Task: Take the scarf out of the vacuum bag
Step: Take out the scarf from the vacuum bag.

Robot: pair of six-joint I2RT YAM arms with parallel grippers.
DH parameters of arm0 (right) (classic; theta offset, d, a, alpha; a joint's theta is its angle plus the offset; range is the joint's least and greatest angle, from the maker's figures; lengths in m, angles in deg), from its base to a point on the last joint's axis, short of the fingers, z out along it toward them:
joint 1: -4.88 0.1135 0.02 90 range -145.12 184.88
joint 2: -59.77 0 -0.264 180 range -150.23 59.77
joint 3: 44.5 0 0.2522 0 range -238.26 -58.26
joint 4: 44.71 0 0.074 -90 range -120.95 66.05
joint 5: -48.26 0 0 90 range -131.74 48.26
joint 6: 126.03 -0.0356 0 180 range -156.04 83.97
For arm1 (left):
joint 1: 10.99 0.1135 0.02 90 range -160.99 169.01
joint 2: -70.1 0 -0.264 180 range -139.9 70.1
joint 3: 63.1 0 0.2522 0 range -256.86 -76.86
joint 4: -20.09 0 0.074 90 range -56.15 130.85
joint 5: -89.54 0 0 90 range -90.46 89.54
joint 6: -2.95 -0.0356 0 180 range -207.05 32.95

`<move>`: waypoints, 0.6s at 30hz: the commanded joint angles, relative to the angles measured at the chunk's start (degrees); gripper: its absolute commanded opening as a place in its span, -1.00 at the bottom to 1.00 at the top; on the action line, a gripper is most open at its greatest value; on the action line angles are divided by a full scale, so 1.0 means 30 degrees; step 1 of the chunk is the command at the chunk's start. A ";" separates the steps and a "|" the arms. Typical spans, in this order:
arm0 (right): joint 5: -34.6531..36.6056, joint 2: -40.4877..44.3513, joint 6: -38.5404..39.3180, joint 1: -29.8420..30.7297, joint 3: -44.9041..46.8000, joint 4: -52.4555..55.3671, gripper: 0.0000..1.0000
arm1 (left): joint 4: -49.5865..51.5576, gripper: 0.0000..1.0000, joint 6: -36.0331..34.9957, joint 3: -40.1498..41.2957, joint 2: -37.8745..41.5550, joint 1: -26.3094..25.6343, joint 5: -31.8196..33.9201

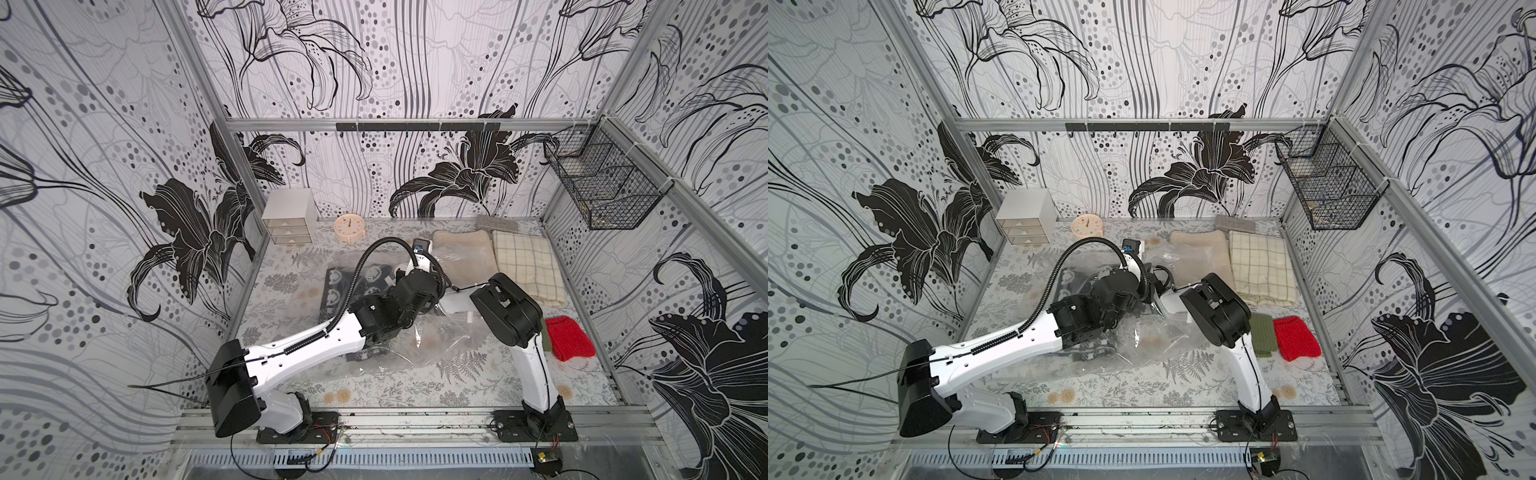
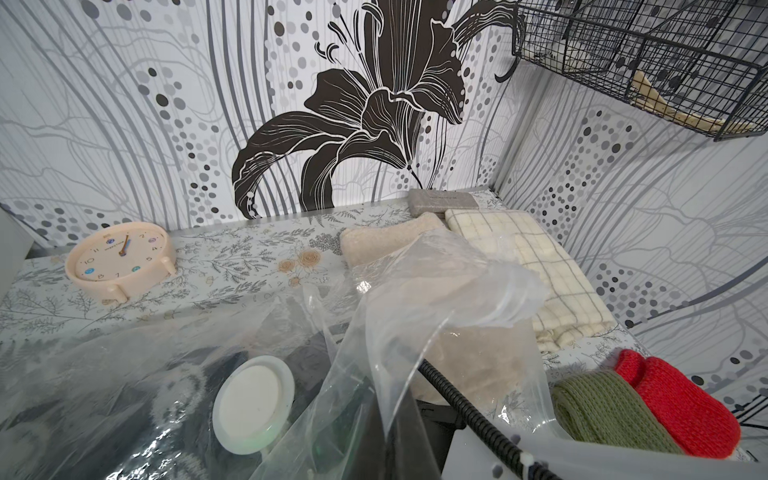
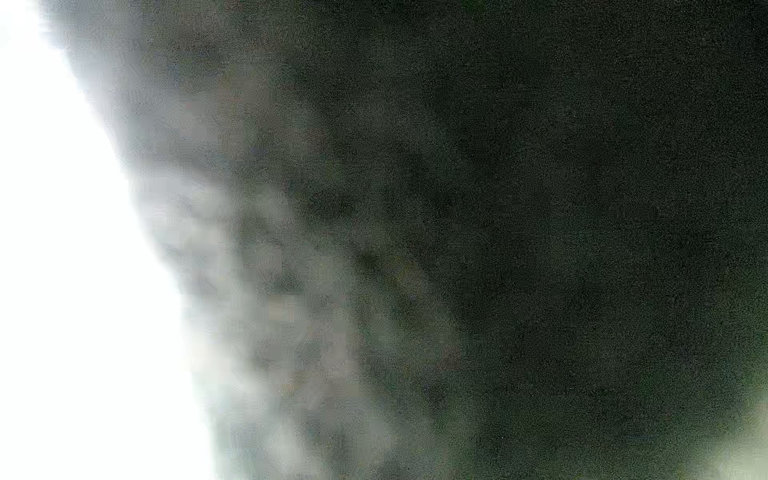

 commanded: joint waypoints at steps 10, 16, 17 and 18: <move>0.1369 0.0950 0.0950 -0.0426 0.0651 0.1564 -1.00 | 0.0570 -1.00 0.0725 -0.0646 -0.1265 0.0225 -0.1457; 0.2277 0.0751 0.1247 -0.0440 0.0255 0.2680 -1.00 | 0.1001 -1.00 0.1282 -0.0548 -0.1157 0.0609 -0.2136; 0.2592 0.0615 0.1252 -0.0443 0.0046 0.3061 -1.00 | 0.1082 -1.00 0.1432 -0.0411 -0.1044 0.0733 -0.2302; 0.2966 0.0484 0.1266 -0.0425 -0.0311 0.3798 -1.00 | 0.1070 -1.00 0.1548 -0.0180 -0.0859 0.0856 -0.2408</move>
